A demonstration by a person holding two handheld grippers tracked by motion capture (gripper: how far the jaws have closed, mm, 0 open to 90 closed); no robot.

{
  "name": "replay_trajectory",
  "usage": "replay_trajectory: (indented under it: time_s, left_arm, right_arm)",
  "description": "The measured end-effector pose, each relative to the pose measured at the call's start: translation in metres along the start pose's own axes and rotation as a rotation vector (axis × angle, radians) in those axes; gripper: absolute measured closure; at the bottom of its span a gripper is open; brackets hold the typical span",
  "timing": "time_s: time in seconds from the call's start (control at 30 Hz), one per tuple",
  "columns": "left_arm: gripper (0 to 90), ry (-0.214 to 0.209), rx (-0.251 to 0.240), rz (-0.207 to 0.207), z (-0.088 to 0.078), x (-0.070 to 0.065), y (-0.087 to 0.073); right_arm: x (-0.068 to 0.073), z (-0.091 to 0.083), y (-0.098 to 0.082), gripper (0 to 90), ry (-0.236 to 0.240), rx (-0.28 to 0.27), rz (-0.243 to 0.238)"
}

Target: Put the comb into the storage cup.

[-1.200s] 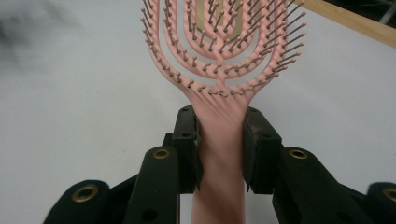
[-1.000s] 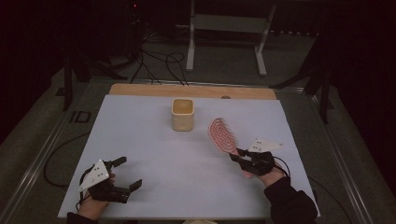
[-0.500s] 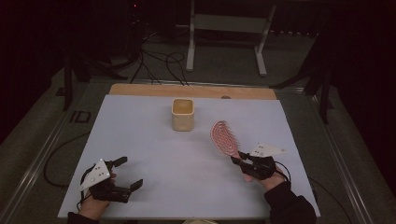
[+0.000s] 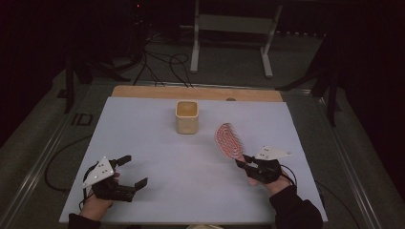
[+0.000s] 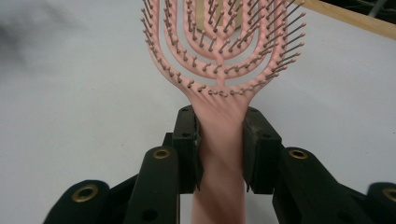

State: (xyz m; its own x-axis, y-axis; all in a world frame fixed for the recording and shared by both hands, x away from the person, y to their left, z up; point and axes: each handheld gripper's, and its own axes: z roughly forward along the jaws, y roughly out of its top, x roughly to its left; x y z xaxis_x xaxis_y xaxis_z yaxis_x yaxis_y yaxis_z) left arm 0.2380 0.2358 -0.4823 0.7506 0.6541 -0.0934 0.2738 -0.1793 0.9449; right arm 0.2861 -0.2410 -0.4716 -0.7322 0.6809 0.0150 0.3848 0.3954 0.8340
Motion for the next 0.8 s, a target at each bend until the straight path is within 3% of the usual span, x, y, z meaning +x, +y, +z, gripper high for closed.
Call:
replay_trajectory:
  time_s: [0.8]
  left_arm:
    - [0.2,-0.044,0.057,0.014,0.026,-0.003,0.049]
  right_arm:
    - [0.000,-0.004,0.003,70.1,0.004,-0.015,0.012]
